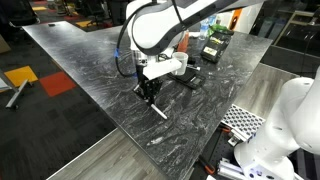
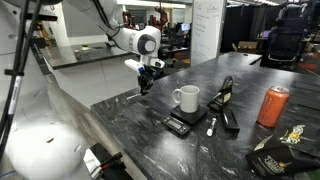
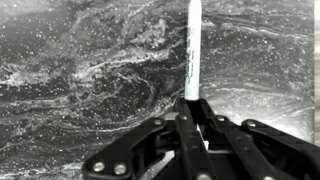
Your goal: Remove the black marker from the mug then put the mug on the black scale, move the scale to the right and put the marker back in the mug.
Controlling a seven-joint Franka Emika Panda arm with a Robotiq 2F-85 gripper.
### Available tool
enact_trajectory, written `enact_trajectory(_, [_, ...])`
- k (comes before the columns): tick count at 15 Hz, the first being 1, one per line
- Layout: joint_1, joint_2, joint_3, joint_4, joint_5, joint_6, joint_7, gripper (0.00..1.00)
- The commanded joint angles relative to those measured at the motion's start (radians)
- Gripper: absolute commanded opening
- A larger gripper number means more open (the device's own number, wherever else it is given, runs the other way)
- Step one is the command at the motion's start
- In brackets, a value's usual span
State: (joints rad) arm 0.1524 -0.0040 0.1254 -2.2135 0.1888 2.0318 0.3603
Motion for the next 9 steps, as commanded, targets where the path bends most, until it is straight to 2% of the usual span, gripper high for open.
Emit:
enact_trajectory(1, [0.000, -0.048, 0.013, 0.039, -0.052, 0.021, 0.207, 0.03])
enact_trajectory(9, [-0.070, -0.187, 0.011, 0.084, -0.311, 0.028, 0.612, 0.03])
